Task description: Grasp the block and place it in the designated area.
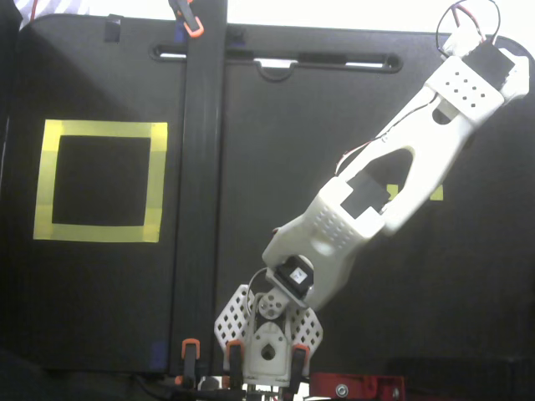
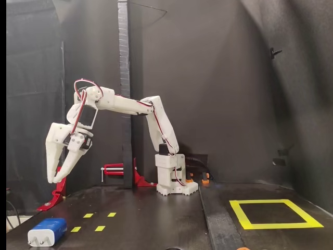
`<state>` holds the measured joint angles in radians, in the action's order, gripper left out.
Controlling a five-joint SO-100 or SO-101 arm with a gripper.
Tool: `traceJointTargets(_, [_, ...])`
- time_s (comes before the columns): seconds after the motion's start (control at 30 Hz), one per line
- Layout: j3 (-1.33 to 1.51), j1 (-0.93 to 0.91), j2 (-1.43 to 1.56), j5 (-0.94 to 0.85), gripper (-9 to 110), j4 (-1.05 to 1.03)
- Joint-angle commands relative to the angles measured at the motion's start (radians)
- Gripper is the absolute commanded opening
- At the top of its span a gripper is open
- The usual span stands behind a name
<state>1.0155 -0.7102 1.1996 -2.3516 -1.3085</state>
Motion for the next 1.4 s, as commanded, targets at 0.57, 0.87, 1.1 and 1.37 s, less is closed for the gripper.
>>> traceJointTargets(0.57, [-0.011,-0.04,0.057,0.0,45,0.011])
traceJointTargets(0.87, [-0.011,-0.046,0.026,0.015,45,0.038])
traceJointTargets(1.1, [-0.011,-0.049,-0.044,0.017,45,0.086])
traceJointTargets(1.37, [-0.011,-0.049,-0.126,0.017,45,0.141])
